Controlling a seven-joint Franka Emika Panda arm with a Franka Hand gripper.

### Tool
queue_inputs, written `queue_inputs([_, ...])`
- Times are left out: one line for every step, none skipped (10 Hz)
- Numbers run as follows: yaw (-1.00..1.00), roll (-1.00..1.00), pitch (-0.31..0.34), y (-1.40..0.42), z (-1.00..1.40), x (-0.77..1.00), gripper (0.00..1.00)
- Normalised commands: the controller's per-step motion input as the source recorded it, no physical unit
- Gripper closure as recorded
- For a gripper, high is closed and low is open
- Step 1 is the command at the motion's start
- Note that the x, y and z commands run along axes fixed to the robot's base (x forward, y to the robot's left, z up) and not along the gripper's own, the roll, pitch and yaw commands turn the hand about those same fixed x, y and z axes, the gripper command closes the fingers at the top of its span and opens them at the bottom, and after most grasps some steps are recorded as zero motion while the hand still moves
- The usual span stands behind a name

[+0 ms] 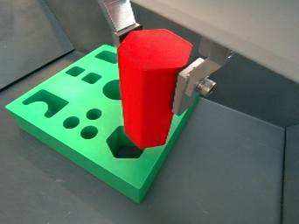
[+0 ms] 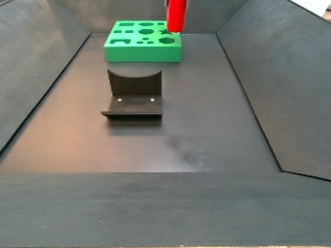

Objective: Pick up the hexagon object. Move up. Place the hexagon object on the fixture. Regrasp the hexagon object. Move to above the board. Insert the hexagon object.
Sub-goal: Insert the hexagon object.

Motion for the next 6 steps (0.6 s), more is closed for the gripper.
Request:
queue_inputs([0.0, 0.0, -0.024, 0.0, -0.03, 0.03, 1.0])
queue_inputs([0.01, 0.02, 0.0, 0.0, -0.03, 0.0, 1.0])
queue_inputs([0.04, 0.04, 0.0, 0.0, 0.0, 0.0, 1.0])
queue_inputs([0.17, 0.05, 0.0, 0.0, -0.09, 0.36, 1.0])
queue_inputs([0.17, 0.0, 0.0, 0.02, -0.13, 0.6, 1.0])
queue_inputs([0.15, 0.01, 0.0, 0.01, -0.13, 0.74, 1.0])
